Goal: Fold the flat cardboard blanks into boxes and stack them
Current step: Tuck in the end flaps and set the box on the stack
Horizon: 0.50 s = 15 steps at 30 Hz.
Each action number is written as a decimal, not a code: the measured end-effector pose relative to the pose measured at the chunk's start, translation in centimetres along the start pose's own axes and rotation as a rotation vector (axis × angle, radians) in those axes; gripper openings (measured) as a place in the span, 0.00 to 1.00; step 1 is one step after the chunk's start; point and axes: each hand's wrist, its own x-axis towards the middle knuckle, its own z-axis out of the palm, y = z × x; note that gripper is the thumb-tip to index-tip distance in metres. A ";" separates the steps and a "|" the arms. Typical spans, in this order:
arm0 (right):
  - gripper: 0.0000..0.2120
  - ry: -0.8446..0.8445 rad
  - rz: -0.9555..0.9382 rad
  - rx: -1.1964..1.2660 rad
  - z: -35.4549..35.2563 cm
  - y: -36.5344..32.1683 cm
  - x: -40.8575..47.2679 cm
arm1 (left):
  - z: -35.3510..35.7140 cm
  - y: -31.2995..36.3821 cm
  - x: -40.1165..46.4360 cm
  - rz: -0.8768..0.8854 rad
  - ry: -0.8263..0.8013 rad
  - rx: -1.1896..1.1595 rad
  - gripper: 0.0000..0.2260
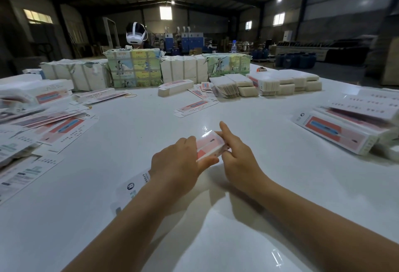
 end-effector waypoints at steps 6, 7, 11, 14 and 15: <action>0.31 -0.097 0.052 0.006 0.5 0.3 -0.1 | 0.1 -0.4 0.0 0.011 -0.023 0.063 0.23; 0.30 -0.096 0.061 0.054 0.4 0.3 0.0 | 0.1 -0.4 0.0 0.007 -0.022 0.060 0.23; 0.36 0.097 0.148 0.258 -0.3 0.7 0.7 | -0.2 -0.4 0.1 -0.008 0.010 0.022 0.25; 0.43 0.109 0.418 0.581 -1.0 1.1 1.3 | -0.5 -0.1 -0.1 -0.017 0.047 0.015 0.25; 0.41 0.077 0.501 0.757 -1.0 1.1 1.5 | -0.4 0.1 -0.1 -0.013 0.052 0.020 0.25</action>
